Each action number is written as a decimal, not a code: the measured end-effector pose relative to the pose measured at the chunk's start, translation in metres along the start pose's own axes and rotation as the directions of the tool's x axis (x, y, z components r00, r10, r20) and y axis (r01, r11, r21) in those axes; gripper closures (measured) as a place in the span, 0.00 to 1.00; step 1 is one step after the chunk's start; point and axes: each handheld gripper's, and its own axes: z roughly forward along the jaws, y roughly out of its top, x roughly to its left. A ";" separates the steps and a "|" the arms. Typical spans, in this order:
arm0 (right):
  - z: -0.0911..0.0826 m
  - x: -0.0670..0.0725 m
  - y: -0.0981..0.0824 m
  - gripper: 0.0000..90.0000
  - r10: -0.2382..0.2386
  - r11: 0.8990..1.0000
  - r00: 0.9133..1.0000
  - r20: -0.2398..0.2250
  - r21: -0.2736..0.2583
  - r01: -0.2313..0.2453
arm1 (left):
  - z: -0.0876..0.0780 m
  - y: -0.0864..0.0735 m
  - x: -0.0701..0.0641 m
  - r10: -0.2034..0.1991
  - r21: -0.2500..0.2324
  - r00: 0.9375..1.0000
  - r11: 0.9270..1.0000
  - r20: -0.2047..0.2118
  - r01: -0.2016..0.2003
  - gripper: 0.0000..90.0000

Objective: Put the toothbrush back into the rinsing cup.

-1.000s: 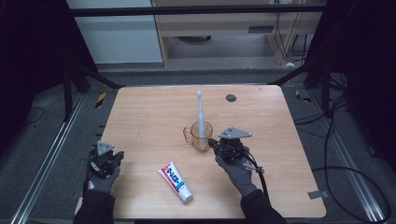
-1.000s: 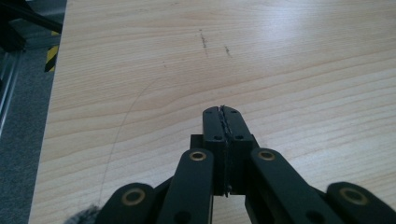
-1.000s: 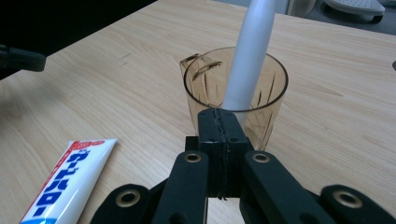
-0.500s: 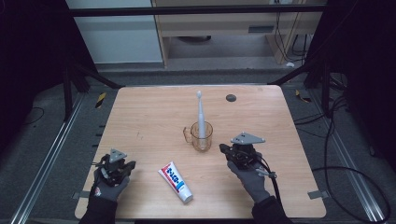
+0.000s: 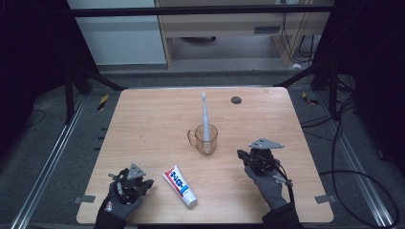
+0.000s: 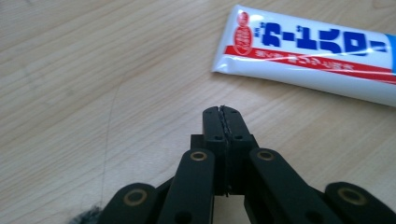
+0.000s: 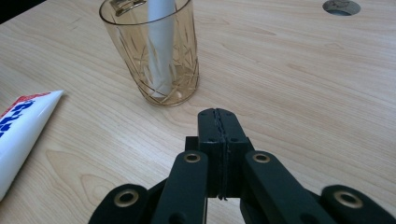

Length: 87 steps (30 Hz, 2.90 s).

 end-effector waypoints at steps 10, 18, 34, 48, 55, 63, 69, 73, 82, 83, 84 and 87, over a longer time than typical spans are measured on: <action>0.002 -0.003 -0.003 0.99 0.005 1.000 1.000 0.009 0.019 -0.005 | 0.005 0.003 -0.019 0.043 0.012 0.996 0.999 0.083 -0.044 1.00; 0.005 -0.003 -0.004 0.99 0.006 0.999 1.000 0.008 0.035 -0.006 | 0.013 0.010 -0.033 0.062 0.005 0.989 0.998 0.132 -0.063 1.00; 0.010 0.001 -0.005 0.98 0.002 0.999 1.000 -0.003 0.046 -0.002 | 0.024 0.023 -0.047 0.098 -0.021 0.986 0.995 0.138 -0.096 1.00; 0.010 -0.001 -0.005 0.97 0.002 0.999 1.000 0.005 0.048 -0.002 | 0.029 0.023 -0.050 0.121 -0.005 0.987 0.993 0.110 -0.121 1.00; 0.010 -0.001 -0.005 0.97 0.001 0.999 1.000 0.005 0.046 -0.002 | 0.036 0.029 -0.065 0.149 -0.020 0.977 0.989 0.151 -0.148 1.00; 0.009 -0.002 -0.005 0.97 0.004 0.999 1.000 0.005 0.044 -0.005 | 0.050 0.037 -0.083 0.199 -0.015 0.967 0.980 0.157 -0.199 1.00; 0.008 -0.002 -0.004 0.97 0.002 0.999 1.000 -0.001 0.043 -0.002 | 0.051 0.041 -0.085 0.212 -0.025 0.966 0.977 0.151 -0.210 1.00; 0.004 0.003 0.001 0.93 -0.019 0.999 1.000 -0.019 0.040 0.019 | 0.039 0.038 -0.074 0.199 -0.042 0.972 0.980 0.126 -0.195 1.00; 0.000 0.019 0.012 0.79 -0.066 0.994 0.993 -0.102 0.079 0.074 | 0.008 0.028 -0.007 0.043 -0.094 0.998 0.994 -0.048 -0.047 0.98; 0.001 0.022 0.013 0.77 -0.071 0.993 0.991 -0.114 0.082 0.081 | 0.006 0.027 0.001 0.026 -0.096 0.998 0.995 -0.064 -0.032 0.98; 0.002 0.025 0.015 0.75 -0.077 0.992 0.989 -0.123 0.086 0.088 | 0.006 0.027 0.006 0.011 -0.099 0.997 0.995 -0.076 -0.018 0.97; 0.003 0.031 0.016 0.71 -0.090 0.990 0.985 -0.145 0.094 0.104 | 0.005 0.024 0.020 -0.030 -0.103 0.994 0.994 -0.102 0.019 0.95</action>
